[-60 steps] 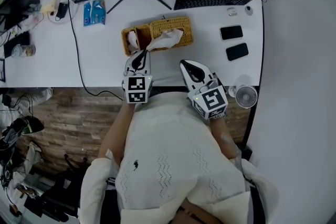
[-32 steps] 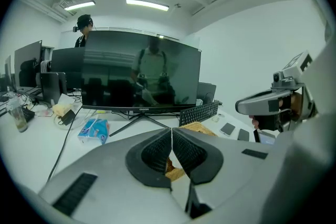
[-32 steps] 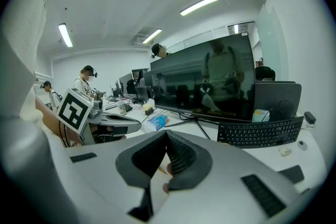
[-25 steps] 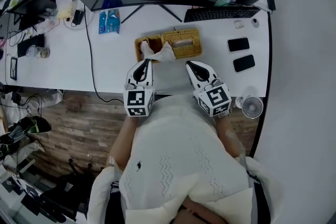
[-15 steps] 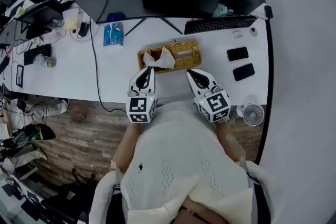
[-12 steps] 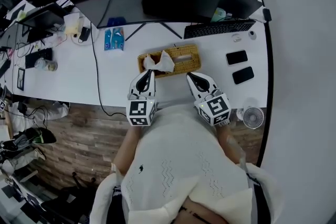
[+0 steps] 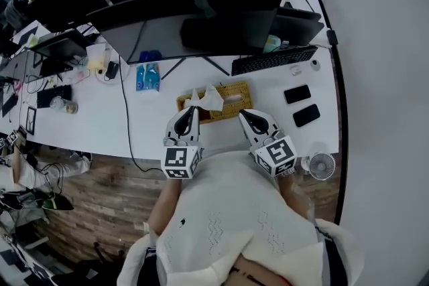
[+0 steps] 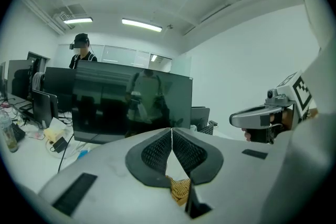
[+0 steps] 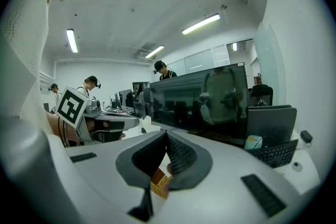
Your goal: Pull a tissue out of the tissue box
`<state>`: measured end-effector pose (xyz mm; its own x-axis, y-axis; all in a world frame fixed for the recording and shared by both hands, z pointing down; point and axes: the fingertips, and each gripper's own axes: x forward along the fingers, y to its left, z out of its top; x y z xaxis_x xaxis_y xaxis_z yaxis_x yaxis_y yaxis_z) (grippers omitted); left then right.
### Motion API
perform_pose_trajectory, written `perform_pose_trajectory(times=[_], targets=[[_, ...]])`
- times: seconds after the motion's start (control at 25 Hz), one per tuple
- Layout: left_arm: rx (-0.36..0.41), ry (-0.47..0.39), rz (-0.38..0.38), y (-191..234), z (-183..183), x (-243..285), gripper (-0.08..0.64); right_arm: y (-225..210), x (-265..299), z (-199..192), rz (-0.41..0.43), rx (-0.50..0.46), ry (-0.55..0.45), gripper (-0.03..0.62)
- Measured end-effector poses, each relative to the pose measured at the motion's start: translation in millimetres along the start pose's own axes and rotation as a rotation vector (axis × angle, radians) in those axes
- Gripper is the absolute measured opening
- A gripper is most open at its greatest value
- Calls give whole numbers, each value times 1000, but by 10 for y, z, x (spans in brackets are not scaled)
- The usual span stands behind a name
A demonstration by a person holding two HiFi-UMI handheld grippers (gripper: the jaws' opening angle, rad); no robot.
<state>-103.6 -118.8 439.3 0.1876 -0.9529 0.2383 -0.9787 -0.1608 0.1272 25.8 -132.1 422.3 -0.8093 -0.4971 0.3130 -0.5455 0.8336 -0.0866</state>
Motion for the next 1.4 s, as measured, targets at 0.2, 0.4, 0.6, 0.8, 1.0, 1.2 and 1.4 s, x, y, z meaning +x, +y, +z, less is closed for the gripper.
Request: perform_pose_trajectory(times=[0.2, 0.4, 0.6, 0.8, 1.0, 1.2, 1.4], targets=[[15, -48, -20, -20, 261, 39, 17, -80, -26, 307, -15, -40, -56, 2], [17, -88, -25, -39, 462, 30, 17, -120, -108, 567, -18, -46, -108, 2], [13, -141, -35, -50, 677, -13, 17, -113, -186, 768, -19, -26, -152, 2], [11, -179, -48, -106, 832, -49, 17, -104, -229, 845, -16, -17, -173, 2], [7, -186, -47, -68, 834, -78, 17, -83, -194, 824, -32, -18, -168, 2], [-3, -180, -36, -33, 796, -80, 17, -139, -214, 825, -65, -10, -180, 2], [1, -172, -43, -56, 766, -76, 17, -160, -227, 790, -86, -5, -170, 2]])
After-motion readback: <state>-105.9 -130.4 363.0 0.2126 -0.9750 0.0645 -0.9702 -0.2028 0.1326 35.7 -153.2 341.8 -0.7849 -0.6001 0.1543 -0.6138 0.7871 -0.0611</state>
